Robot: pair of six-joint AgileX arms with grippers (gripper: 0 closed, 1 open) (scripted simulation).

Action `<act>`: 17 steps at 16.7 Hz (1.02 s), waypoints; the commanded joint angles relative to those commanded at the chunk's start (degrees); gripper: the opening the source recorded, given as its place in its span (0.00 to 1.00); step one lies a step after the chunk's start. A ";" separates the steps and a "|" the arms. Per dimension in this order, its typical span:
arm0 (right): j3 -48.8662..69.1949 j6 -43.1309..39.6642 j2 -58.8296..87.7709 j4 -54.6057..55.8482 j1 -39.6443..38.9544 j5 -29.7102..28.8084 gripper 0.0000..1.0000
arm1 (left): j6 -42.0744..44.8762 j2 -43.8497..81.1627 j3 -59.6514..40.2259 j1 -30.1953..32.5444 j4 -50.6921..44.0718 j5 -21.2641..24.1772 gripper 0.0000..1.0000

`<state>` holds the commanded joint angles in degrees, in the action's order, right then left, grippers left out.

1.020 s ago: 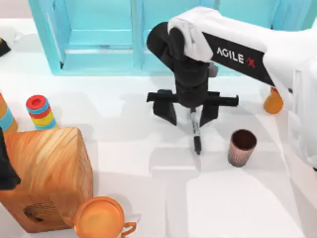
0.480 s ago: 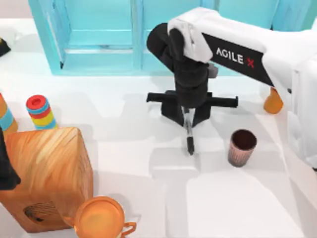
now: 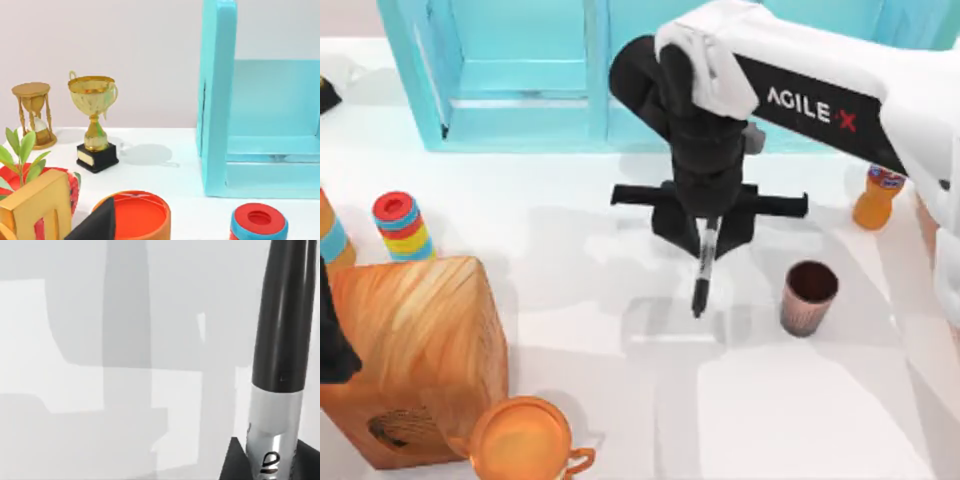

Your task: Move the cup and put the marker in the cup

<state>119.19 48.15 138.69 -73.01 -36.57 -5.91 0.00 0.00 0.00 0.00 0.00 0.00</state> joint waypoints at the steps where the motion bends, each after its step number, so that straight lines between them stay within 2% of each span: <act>1: -1.78 0.74 -2.29 -0.58 -0.77 0.06 0.00 | 0.00 0.00 0.00 0.00 0.00 0.00 1.00; 8: -12.37 5.28 -15.99 -4.18 -5.45 0.42 0.00 | 0.00 0.00 0.00 0.00 0.00 0.00 1.00; 17: -14.21 3.90 -16.94 -0.95 -5.77 -1.10 0.00 | 0.00 0.00 0.00 0.00 0.00 0.00 1.00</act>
<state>104.98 52.05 121.76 -73.96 -42.34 -7.01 0.00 0.00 0.00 0.00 0.00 0.00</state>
